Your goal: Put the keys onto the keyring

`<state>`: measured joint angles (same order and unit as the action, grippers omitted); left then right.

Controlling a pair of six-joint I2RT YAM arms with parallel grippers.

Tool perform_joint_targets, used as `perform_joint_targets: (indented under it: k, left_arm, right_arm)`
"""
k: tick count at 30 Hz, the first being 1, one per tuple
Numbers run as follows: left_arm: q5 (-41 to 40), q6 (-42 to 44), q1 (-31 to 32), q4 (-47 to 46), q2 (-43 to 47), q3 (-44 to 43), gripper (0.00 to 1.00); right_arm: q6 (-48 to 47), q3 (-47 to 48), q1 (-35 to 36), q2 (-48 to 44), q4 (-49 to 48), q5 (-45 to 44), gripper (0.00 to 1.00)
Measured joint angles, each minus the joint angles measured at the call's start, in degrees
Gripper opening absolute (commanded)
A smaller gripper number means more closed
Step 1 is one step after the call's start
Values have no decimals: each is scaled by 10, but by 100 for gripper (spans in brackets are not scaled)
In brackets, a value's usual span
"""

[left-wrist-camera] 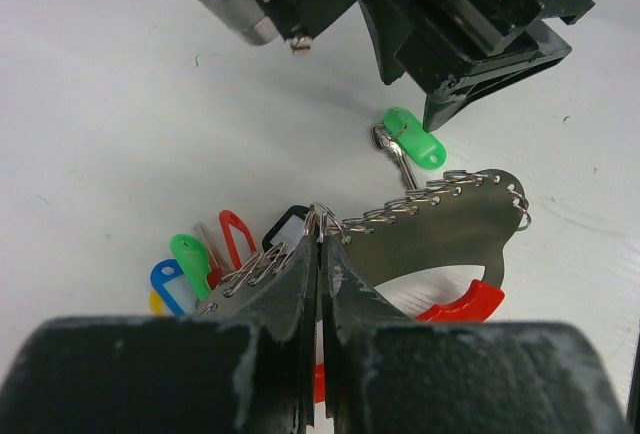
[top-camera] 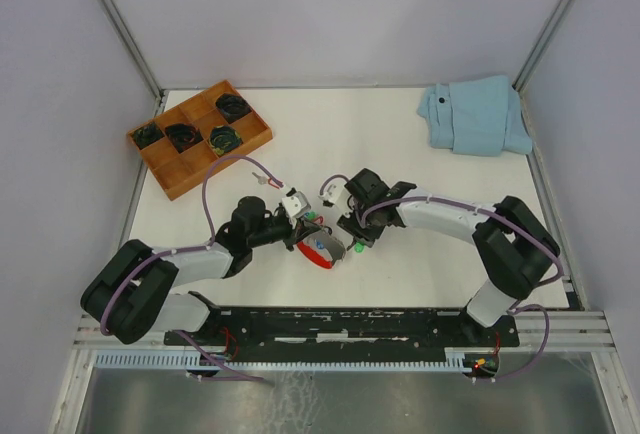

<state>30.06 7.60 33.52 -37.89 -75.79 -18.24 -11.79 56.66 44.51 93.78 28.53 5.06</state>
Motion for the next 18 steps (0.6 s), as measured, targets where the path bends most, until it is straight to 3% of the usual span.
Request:
perform_joint_targets:
  k: [8, 14, 18]
  left_arm:
    - [1, 0, 0, 0, 0, 0, 3]
    - [4, 0, 0, 0, 0, 0, 3]
    - [6, 0, 0, 0, 0, 0, 3]
  right_arm:
    - [-6, 15, 0, 46, 2, 5, 42]
    - [5, 28, -4, 56, -5, 5, 23]
    - [38, 28, -17, 56, -6, 9, 16]
